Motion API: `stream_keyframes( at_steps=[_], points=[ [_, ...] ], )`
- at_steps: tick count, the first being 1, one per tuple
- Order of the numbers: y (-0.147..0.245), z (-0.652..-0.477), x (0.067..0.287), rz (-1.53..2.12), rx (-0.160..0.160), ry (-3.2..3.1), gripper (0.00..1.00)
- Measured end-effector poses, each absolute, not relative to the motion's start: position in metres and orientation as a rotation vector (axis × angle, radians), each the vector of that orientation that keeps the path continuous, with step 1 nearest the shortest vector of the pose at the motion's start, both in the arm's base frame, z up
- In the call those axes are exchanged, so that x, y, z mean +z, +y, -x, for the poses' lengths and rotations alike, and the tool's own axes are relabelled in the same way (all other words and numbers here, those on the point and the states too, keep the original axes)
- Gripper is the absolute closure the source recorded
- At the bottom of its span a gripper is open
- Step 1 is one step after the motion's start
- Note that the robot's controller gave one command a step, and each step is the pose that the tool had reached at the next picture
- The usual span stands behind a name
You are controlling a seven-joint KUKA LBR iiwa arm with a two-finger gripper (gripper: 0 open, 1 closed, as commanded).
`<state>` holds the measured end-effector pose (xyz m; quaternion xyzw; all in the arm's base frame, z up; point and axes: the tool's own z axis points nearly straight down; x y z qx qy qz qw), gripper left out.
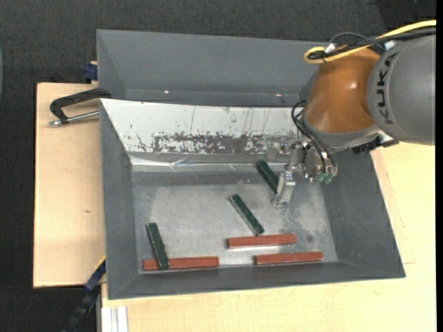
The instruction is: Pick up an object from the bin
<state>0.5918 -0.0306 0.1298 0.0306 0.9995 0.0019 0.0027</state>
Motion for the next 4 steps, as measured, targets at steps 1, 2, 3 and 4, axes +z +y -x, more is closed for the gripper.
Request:
stream_keyframes(
  at_steps=[1,2,3,4],
  points=[
    [-0.035,-0.536,0.139,-0.082,0.000,3.139,0.00],
    [-0.059,-0.540,0.133,-0.124,0.002,3.138,0.00],
    [-0.064,-0.549,0.130,-0.143,0.000,3.128,0.00],
    [-0.053,-0.538,0.151,0.061,0.004,3.147,0.00]
  ],
)
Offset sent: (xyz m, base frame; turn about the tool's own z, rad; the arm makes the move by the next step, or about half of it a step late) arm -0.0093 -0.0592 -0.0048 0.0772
